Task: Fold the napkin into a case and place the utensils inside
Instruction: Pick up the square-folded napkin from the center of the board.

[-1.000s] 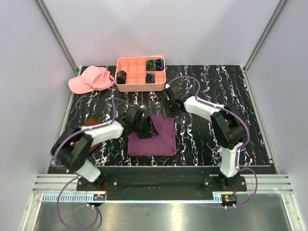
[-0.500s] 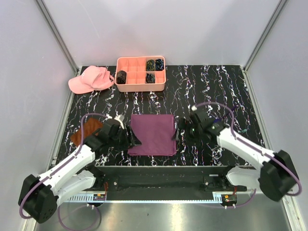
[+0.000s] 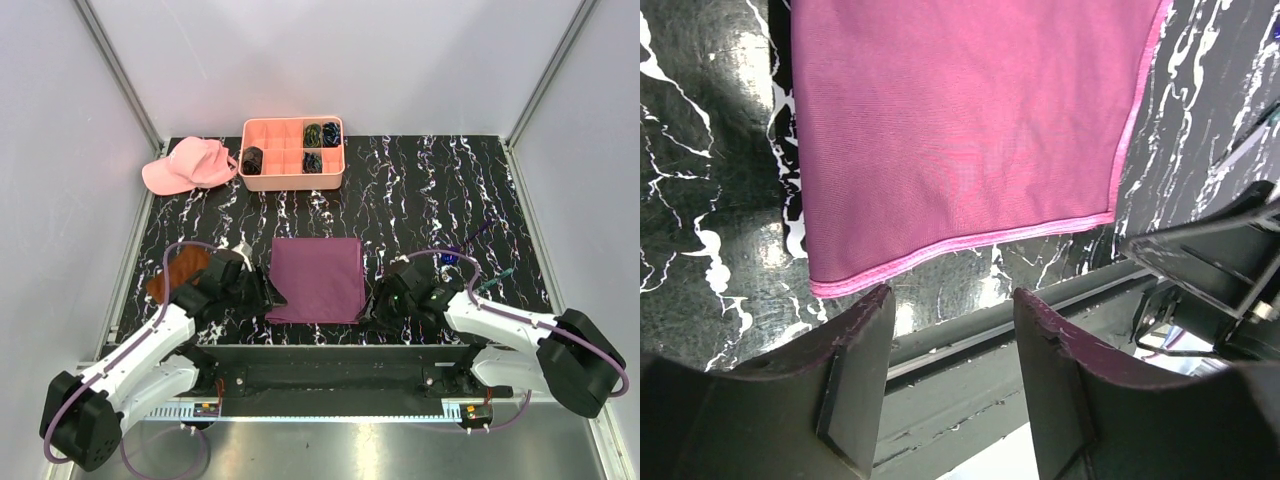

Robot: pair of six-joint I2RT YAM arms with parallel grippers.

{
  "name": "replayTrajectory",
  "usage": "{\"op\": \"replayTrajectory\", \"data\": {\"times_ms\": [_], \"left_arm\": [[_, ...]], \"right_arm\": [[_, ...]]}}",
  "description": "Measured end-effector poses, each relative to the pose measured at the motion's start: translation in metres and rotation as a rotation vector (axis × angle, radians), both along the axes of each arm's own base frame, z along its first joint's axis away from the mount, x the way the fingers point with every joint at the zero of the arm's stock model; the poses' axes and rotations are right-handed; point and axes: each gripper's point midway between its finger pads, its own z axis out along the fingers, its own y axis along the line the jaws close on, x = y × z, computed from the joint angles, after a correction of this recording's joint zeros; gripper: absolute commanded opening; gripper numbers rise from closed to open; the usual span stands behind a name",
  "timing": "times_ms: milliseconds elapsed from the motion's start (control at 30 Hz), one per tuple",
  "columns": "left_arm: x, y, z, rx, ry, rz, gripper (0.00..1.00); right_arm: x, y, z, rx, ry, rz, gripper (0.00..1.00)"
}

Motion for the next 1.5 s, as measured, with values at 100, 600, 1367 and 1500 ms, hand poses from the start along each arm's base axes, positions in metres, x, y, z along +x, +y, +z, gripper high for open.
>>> {"op": "replayTrajectory", "data": {"times_ms": [100,600,1367,1500], "left_arm": [[0.0,-0.001,0.003,-0.011,-0.008,0.0,0.52],[-0.006,-0.001,-0.001,-0.039,0.012,-0.009,0.5],[-0.005,0.011,0.0,-0.017,-0.005,0.011,0.67],[-0.006,0.019,-0.006,0.022,0.012,0.041,0.67]], "right_arm": [[0.003,0.0,-0.003,0.009,0.014,-0.061,0.54],[0.009,0.004,-0.019,-0.01,0.096,-0.259,0.44],[0.018,0.011,-0.024,-0.004,0.097,-0.334,0.3],[0.019,0.01,-0.025,-0.009,0.093,-0.339,0.23]]}}
